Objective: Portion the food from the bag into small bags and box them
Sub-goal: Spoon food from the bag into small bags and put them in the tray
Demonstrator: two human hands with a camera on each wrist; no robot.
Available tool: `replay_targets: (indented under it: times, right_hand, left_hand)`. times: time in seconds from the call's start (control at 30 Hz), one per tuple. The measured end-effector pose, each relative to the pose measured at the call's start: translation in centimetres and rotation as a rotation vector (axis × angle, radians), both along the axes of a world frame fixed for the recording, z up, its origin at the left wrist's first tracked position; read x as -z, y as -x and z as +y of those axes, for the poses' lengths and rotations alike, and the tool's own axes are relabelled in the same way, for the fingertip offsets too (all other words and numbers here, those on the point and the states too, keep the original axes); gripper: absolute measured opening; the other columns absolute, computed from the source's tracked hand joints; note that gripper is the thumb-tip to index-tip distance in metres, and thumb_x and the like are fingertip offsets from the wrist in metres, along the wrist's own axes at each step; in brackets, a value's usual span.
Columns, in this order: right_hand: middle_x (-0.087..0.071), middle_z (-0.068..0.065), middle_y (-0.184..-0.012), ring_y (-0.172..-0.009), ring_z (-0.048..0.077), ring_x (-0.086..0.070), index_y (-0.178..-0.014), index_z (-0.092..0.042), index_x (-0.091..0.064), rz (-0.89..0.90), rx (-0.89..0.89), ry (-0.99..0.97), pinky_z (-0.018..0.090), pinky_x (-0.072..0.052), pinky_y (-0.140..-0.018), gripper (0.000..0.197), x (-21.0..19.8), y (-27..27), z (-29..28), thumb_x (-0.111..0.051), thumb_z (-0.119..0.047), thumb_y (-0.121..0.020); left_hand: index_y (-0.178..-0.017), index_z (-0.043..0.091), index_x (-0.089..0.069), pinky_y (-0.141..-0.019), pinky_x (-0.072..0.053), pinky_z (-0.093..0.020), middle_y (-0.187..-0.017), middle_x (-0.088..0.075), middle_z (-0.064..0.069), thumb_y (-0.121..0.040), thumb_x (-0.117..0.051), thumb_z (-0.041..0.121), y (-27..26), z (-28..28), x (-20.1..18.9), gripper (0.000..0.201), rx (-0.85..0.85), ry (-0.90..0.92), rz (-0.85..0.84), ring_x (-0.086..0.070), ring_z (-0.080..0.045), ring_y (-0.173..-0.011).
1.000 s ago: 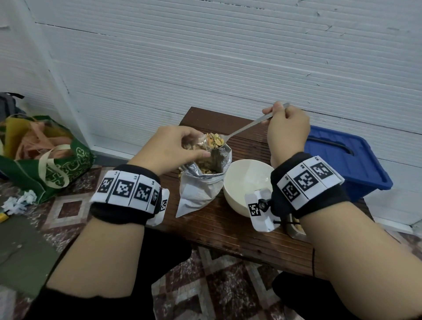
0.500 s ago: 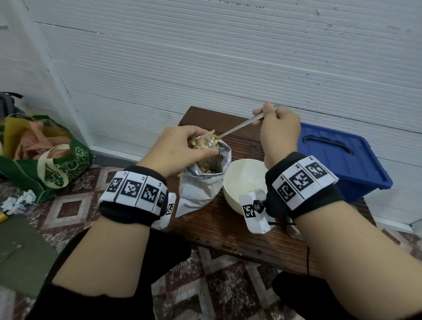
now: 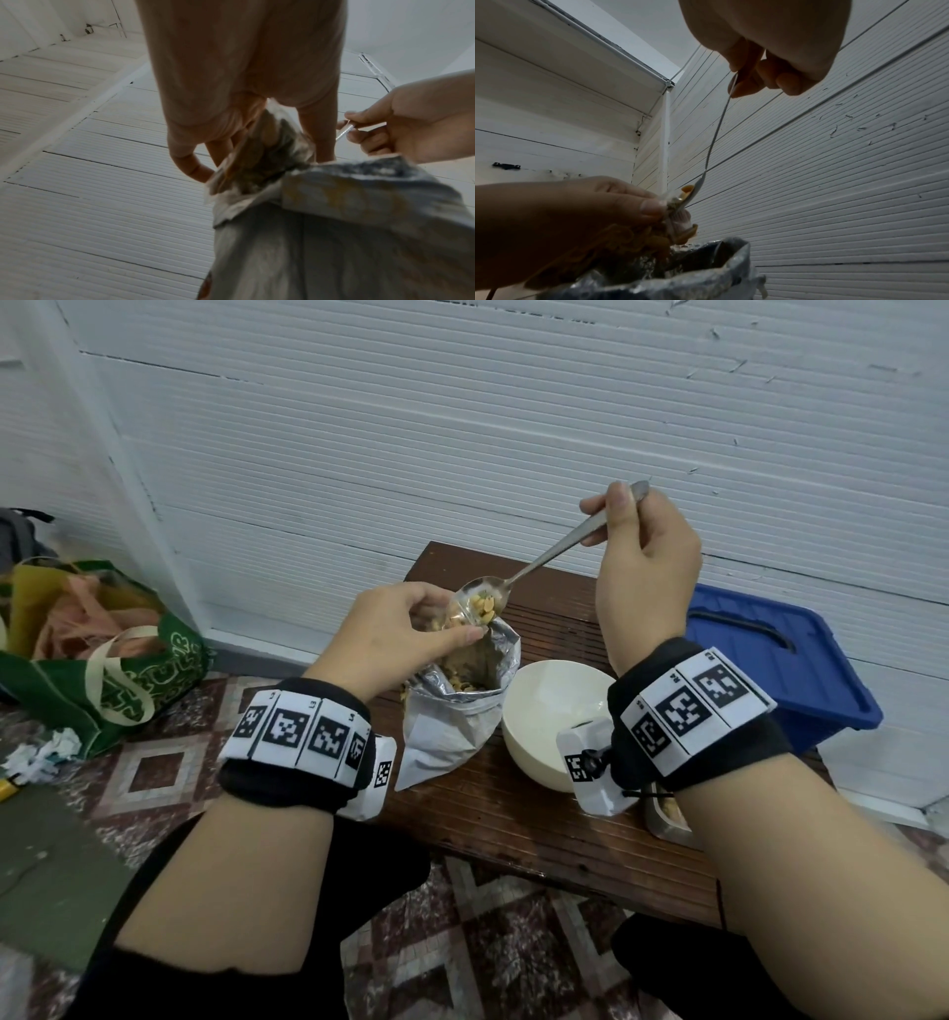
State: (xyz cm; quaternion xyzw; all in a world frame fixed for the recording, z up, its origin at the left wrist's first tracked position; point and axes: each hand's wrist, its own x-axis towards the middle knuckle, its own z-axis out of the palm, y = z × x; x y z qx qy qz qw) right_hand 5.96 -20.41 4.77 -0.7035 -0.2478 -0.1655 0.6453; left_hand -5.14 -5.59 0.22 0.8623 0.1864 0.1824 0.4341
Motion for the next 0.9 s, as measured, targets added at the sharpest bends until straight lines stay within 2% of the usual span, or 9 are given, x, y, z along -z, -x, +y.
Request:
replay_targets:
  times: [0.17, 0.27, 0.37, 0.43, 0.53, 0.63, 0.73, 0.77, 0.9]
  right_hand:
    - [-0.061, -0.012, -0.07, -0.066, -0.004, -0.057, -0.078, -0.024, -0.063, -0.004, 0.011, 0.001, 0.008, -0.041, -0.066, 0.028, 0.2, 0.1, 0.0, -0.046, -0.023, -0.1]
    - [-0.06, -0.011, -0.068, -0.063, -0.005, -0.057, -0.079, -0.021, -0.065, 0.014, 0.058, -0.004, 0.008, -0.041, -0.065, 0.028, 0.7, -0.2, -0.1, -0.046, -0.024, -0.1]
    - [-0.059, -0.013, -0.067, -0.062, -0.005, -0.057, -0.079, -0.024, -0.064, 0.039, 0.112, -0.014, 0.008, -0.04, -0.064, 0.028, 0.9, -0.5, -0.5, -0.046, -0.026, -0.1]
    - [-0.059, -0.012, -0.069, -0.062, -0.002, -0.056, -0.081, -0.02, -0.065, 0.054, 0.144, -0.032, 0.006, -0.04, -0.062, 0.028, 0.9, -0.6, -0.8, -0.045, -0.025, -0.1]
    - [-0.06, -0.011, -0.071, -0.065, 0.001, -0.058, -0.082, -0.018, -0.065, 0.085, 0.199, -0.06, 0.006, -0.041, -0.062, 0.027, 1.1, -0.9, -1.2, -0.045, -0.024, -0.1]
    - [-0.061, -0.008, -0.07, -0.068, 0.003, -0.059, -0.083, -0.017, -0.066, 0.127, 0.234, -0.052, 0.012, -0.043, -0.066, 0.029, 1.5, -1.2, -1.5, -0.044, -0.026, -0.1]
    - [-0.055, -0.013, -0.064, -0.06, -0.012, -0.054, -0.086, -0.015, -0.066, 0.14, 0.227, 0.037, 0.004, -0.037, -0.061, 0.029, 2.1, -0.9, -1.6, -0.043, -0.024, -0.101]
    - [-0.054, -0.014, -0.064, -0.059, -0.014, -0.052, -0.086, -0.015, -0.067, 0.137, 0.214, 0.073, 0.004, -0.037, -0.059, 0.029, 2.4, -0.7, -1.6, -0.043, -0.024, -0.1]
    - [-0.056, -0.011, -0.064, -0.057, -0.002, -0.049, -0.085, -0.018, -0.069, 0.117, 0.094, 0.256, 0.012, -0.035, -0.056, 0.025, 4.1, 0.6, -1.0, -0.05, -0.028, -0.098]
  left_hand:
    - [-0.106, 0.028, -0.063, -0.078, -0.046, -0.013, -0.094, -0.065, 0.016, -0.074, -0.078, 0.041, 0.0, 0.0, 0.1, 0.037, -0.01, 0.024, -0.003, -0.059, 0.003, -0.089]
    - [-0.105, 0.031, -0.061, -0.072, -0.042, -0.008, -0.092, -0.061, 0.02, -0.075, -0.077, 0.04, 0.1, 0.2, 0.1, 0.036, -0.023, 0.024, -0.014, -0.056, 0.007, -0.086]
    - [-0.106, 0.027, -0.065, -0.067, -0.041, -0.006, -0.092, -0.062, 0.019, -0.075, -0.077, 0.04, 0.2, 0.4, 0.2, 0.036, -0.046, 0.044, -0.037, -0.056, 0.006, -0.084]
    - [-0.105, 0.026, -0.065, -0.066, -0.041, -0.005, -0.092, -0.063, 0.018, -0.074, -0.077, 0.04, 0.3, 0.5, 0.2, 0.036, -0.049, 0.061, -0.049, -0.057, 0.006, -0.085]
    - [-0.106, 0.023, -0.067, -0.07, -0.041, -0.006, -0.096, -0.066, 0.015, -0.073, -0.077, 0.043, 0.5, 0.8, 0.2, 0.04, -0.05, 0.073, -0.069, -0.058, 0.006, -0.089]
    - [-0.104, 0.024, -0.067, -0.078, -0.044, -0.011, -0.097, -0.066, 0.015, -0.074, -0.076, 0.043, 0.7, 1.0, 0.1, 0.036, -0.056, 0.091, -0.093, -0.058, 0.006, -0.091]
    - [-0.102, 0.028, -0.068, -0.089, -0.048, -0.021, -0.1, -0.067, 0.013, -0.073, -0.075, 0.044, 0.9, 1.0, -0.1, 0.034, -0.047, 0.129, -0.133, -0.061, 0.0, -0.097]
    - [-0.103, 0.029, -0.068, -0.092, -0.049, -0.024, -0.102, -0.068, 0.013, -0.072, -0.074, 0.044, 0.9, 1.0, -0.2, 0.035, -0.046, 0.142, -0.149, -0.061, -0.002, -0.1]
    - [-0.109, 0.032, -0.068, -0.094, -0.052, -0.031, -0.107, -0.07, 0.009, -0.078, -0.072, 0.037, 0.8, 0.6, -0.5, 0.031, -0.015, 0.225, -0.242, -0.064, -0.007, -0.104]
